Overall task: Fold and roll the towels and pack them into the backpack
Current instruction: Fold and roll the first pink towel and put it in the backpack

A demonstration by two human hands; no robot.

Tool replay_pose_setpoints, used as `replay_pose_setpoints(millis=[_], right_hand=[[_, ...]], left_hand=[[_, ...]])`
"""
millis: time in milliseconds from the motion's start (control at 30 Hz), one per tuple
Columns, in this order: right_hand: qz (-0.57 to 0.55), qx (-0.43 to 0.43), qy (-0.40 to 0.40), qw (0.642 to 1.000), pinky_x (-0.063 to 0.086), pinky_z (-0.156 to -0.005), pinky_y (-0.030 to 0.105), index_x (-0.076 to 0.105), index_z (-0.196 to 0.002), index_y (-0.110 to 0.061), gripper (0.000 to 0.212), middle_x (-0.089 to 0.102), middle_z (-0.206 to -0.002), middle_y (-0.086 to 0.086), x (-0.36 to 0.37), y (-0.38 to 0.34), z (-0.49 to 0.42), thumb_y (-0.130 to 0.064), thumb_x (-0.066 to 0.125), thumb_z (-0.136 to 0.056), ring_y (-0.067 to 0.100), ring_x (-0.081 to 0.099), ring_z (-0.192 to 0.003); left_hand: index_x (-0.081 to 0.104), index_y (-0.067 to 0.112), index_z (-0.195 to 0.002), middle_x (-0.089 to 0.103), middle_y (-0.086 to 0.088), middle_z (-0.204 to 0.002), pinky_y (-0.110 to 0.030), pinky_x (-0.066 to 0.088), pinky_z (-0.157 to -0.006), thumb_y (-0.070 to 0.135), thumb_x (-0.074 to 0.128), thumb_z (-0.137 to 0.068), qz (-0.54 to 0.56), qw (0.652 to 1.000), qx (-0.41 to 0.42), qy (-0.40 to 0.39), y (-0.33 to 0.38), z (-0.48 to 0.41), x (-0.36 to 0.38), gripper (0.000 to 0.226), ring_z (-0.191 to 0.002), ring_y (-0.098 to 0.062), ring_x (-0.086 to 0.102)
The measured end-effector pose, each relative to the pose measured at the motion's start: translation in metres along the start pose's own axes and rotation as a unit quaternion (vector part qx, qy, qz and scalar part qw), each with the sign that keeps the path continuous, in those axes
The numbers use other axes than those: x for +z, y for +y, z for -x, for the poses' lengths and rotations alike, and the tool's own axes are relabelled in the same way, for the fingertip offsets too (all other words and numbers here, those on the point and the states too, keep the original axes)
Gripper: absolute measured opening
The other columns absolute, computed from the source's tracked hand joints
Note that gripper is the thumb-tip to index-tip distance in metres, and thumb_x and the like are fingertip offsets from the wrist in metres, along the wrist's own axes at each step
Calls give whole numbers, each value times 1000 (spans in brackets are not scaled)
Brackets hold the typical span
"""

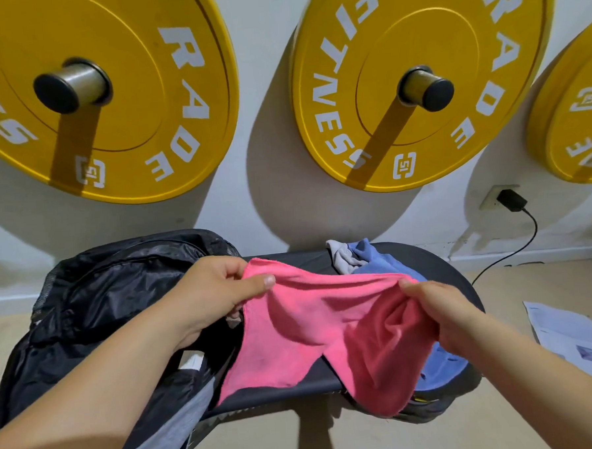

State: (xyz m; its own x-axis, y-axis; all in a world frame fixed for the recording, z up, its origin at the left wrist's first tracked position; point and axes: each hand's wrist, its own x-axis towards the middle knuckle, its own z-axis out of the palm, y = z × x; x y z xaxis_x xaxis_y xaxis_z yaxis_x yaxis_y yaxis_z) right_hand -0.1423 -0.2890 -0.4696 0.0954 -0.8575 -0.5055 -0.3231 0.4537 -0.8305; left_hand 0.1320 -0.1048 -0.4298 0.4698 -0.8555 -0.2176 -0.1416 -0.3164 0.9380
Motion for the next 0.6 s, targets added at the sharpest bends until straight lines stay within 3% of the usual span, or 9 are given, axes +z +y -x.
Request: replay_pose_setpoints(millis=[67, 200, 300, 433, 533, 600], right_hand=[[21, 18, -53, 998, 57, -81, 46, 75, -98, 0, 20, 77, -92, 22, 5, -6, 11, -14, 74, -84, 31, 69, -78], [50, -119, -95, 987, 45, -57, 22, 75, -88, 1, 6, 68, -73, 9, 18, -21, 36, -4, 73, -85, 15, 59, -64], [46, -213, -153, 964, 56, -72, 29, 78, -85, -7, 6, 77, -80, 11, 33, -32, 63, -3, 81, -81, 16, 67, -71], [36, -252, -243, 936, 50, -57, 18, 74, -88, 1, 6, 75, -75, 12, 42, -40, 86, 1, 78, -83, 11, 64, -61], [25, -266, -283, 921, 51, -65, 26, 73, -86, 0, 5, 74, -77, 17, 43, -41, 90, 3, 76, -83, 20, 66, -69], [26, -269, -292, 917, 54, -71, 32, 73, -86, 1, 5, 75, -82, 22, 43, -42, 90, 3, 76, -82, 24, 69, -73]], left_hand=[[70, 7, -76, 53, -7, -61, -29, 42, -54, 27, 77, -88, 2, 999, 12, 30, -2, -1, 1, 24, -58, -19, 46], [75, 18, -81, 50, -3, -63, -28, 35, -57, 23, 72, -92, -76, 992, 99, 18, 6, 10, 15, 12, -58, -16, 41], [77, 20, -79, 56, 8, -59, -17, 35, -53, 20, 76, -86, -91, 984, 154, -9, 17, 25, 34, 8, -53, -5, 42], [78, 26, -85, 74, 10, -80, -18, 47, -66, 21, 73, -89, -88, 978, 191, -5, 22, 30, 47, 8, -67, -2, 61], [76, 28, -78, 71, 10, -92, -18, 50, -74, 18, 78, -84, -87, 971, 222, 25, 21, 27, 48, 12, -82, -4, 66], [76, 25, -77, 73, 11, -102, -20, 53, -81, 14, 79, -84, -60, 976, 209, 1, 21, 28, 49, 13, -90, -5, 69]])
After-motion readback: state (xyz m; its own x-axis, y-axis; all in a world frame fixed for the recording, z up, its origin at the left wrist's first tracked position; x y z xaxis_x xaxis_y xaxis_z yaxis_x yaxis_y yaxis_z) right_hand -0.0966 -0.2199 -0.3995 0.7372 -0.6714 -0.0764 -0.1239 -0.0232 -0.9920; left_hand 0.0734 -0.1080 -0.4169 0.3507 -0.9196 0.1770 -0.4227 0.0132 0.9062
